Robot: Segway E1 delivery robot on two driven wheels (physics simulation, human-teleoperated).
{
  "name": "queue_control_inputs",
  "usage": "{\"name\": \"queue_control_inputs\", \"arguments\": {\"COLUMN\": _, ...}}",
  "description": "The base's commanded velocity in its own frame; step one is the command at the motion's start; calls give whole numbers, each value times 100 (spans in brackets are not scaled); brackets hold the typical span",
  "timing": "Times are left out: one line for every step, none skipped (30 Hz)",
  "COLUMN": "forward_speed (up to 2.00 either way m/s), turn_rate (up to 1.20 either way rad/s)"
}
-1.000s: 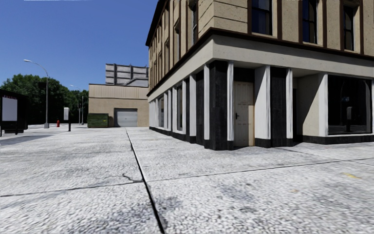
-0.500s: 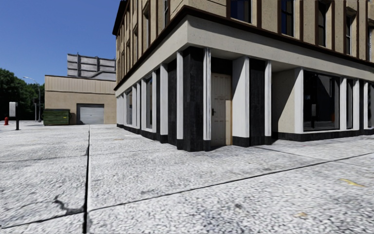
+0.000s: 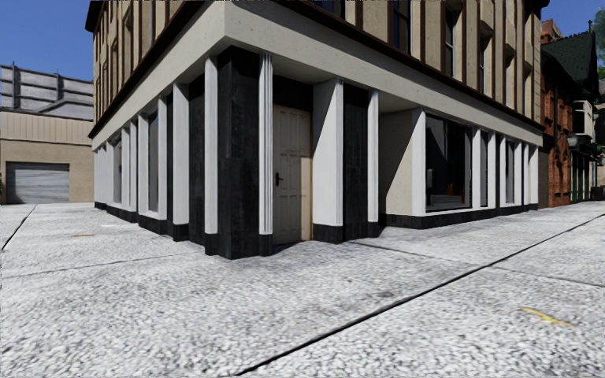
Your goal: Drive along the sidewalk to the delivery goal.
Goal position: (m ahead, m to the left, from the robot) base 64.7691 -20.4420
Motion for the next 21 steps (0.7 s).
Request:
{"name": "queue_control_inputs", "arguments": {"forward_speed": 200, "turn_rate": -58}}
{"name": "queue_control_inputs", "arguments": {"forward_speed": 200, "turn_rate": -58}}
{"name": "queue_control_inputs", "arguments": {"forward_speed": 200, "turn_rate": -58}}
{"name": "queue_control_inputs", "arguments": {"forward_speed": 200, "turn_rate": -58}}
{"name": "queue_control_inputs", "arguments": {"forward_speed": 200, "turn_rate": -58}}
{"name": "queue_control_inputs", "arguments": {"forward_speed": 200, "turn_rate": -58}}
{"name": "queue_control_inputs", "arguments": {"forward_speed": 200, "turn_rate": -58}}
{"name": "queue_control_inputs", "arguments": {"forward_speed": 200, "turn_rate": -58}}
{"name": "queue_control_inputs", "arguments": {"forward_speed": 200, "turn_rate": -58}}
{"name": "queue_control_inputs", "arguments": {"forward_speed": 200, "turn_rate": -58}}
{"name": "queue_control_inputs", "arguments": {"forward_speed": 200, "turn_rate": -58}}
{"name": "queue_control_inputs", "arguments": {"forward_speed": 200, "turn_rate": -58}}
{"name": "queue_control_inputs", "arguments": {"forward_speed": 200, "turn_rate": -58}}
{"name": "queue_control_inputs", "arguments": {"forward_speed": 200, "turn_rate": -58}}
{"name": "queue_control_inputs", "arguments": {"forward_speed": 200, "turn_rate": -58}}
{"name": "queue_control_inputs", "arguments": {"forward_speed": 200, "turn_rate": -58}}
{"name": "queue_control_inputs", "arguments": {"forward_speed": 200, "turn_rate": -58}}
{"name": "queue_control_inputs", "arguments": {"forward_speed": 200, "turn_rate": -59}}
{"name": "queue_control_inputs", "arguments": {"forward_speed": 200, "turn_rate": -60}}
{"name": "queue_control_inputs", "arguments": {"forward_speed": 200, "turn_rate": -60}}
{"name": "queue_control_inputs", "arguments": {"forward_speed": 200, "turn_rate": -62}}
